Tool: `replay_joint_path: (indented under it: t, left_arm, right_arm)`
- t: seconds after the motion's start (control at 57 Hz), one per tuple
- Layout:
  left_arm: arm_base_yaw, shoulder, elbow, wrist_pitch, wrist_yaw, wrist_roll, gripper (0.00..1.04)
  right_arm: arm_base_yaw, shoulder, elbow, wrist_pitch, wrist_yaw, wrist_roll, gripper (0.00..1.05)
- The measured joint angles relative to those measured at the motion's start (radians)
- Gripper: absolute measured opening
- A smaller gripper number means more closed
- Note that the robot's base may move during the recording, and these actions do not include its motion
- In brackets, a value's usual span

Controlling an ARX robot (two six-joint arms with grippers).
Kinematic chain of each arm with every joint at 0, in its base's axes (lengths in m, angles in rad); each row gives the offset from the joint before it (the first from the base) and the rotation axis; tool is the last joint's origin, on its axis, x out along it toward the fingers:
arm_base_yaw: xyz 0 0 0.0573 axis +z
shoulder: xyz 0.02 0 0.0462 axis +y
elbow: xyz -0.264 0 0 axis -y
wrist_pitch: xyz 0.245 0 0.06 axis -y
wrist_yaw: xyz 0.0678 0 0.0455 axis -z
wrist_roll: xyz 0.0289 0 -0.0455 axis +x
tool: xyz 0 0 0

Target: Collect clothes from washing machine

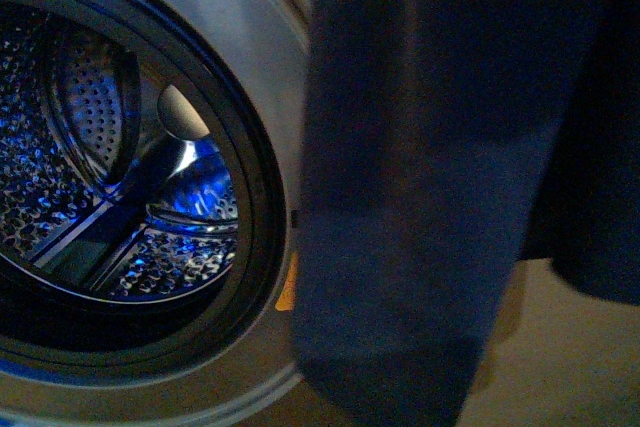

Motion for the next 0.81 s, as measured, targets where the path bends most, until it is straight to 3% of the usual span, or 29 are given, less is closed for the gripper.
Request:
replay_joint_path:
  t: [0.105,0.421,0.456,0.526,0.596,0.702,0.807]
  left_arm:
    - [-0.079,0.037,0.084,-0.031,-0.027,0.004,0.12]
    - [-0.093,0.041,0.093,-0.033,-0.034,0.004,0.12]
    - [-0.093,0.041,0.093,-0.033,-0.035,0.004,0.12]
    - [-0.092,0.042,0.094,-0.033,-0.035,0.004,0.12]
    - [-0.093,0.043,0.094,-0.034,-0.033,0.005,0.12]
    - [-0.093,0.043,0.095,-0.034,-0.033,0.005,0.12]
    - [-0.093,0.044,0.096,-0.034,-0.034,0.005,0.12]
  right_arm:
    - [0.0,0.0,0.0,0.0,0.0,0.0,0.97]
    - [-0.002,0.0,0.0,0.002,-0.009,0.005,0.97]
    - [-0.031,0.019,-0.003,0.056,-0.111,0.045,0.97]
    - [-0.159,0.092,-0.003,0.288,-0.441,0.192,0.97]
    - [-0.246,0.139,-0.002,0.435,-0.644,0.311,0.97]
    - [-0.311,0.193,0.002,0.541,-0.809,0.452,0.97]
    - [-0.356,0.27,0.046,0.649,-0.872,0.533,0.97]
